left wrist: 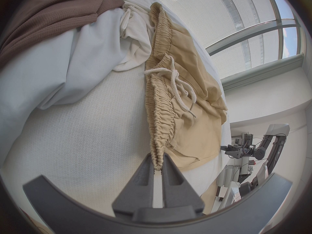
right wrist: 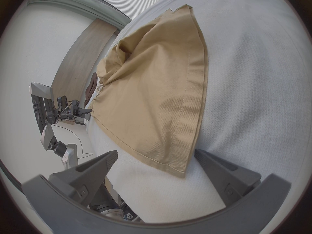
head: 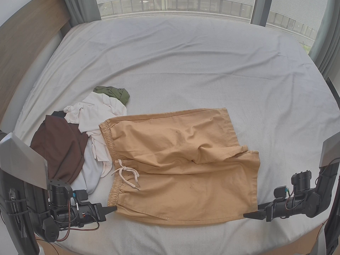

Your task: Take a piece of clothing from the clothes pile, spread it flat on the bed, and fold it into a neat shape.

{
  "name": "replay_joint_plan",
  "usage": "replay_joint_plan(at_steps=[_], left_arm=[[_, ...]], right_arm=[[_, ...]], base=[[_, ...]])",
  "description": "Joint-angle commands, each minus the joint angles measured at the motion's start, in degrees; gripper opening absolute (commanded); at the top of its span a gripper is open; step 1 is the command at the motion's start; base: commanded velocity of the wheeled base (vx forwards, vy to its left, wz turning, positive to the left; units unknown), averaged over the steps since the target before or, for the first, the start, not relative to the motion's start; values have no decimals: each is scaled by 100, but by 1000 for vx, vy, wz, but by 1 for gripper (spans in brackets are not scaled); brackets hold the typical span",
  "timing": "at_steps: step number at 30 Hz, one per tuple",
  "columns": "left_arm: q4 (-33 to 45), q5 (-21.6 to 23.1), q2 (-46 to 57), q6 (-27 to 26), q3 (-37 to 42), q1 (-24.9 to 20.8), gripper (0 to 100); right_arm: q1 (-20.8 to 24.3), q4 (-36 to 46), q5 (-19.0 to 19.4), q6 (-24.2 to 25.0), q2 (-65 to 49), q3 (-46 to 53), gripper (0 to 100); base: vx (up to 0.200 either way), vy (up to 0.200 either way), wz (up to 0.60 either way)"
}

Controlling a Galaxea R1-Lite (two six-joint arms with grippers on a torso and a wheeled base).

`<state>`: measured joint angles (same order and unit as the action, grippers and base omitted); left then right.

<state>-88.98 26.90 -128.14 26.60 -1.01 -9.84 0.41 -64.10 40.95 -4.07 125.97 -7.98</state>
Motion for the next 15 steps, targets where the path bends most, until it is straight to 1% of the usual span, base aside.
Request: replay_joint_plan(at_steps=[1,7,12,13,15], left_arm=[[-14,-10,-10,3,57,-1,0],[-14,-10,25,3,48,52,0],[-14,34,140,3,101,210,0],[12,52,263,29,101,325,0],[21,61,280,21,101,404,0]], right_arm=[[38,11,1,3,112,-19,0],[46,55,1,3,42,7,0],[64,82,1,3,-195,95,0],[90,90,1,3,-301,139,0],[117,108,1,3,-415,201,0]], base=[[0,0,0],[0,0,0],[0,0,0],[0,0,0],[0,0,0]])
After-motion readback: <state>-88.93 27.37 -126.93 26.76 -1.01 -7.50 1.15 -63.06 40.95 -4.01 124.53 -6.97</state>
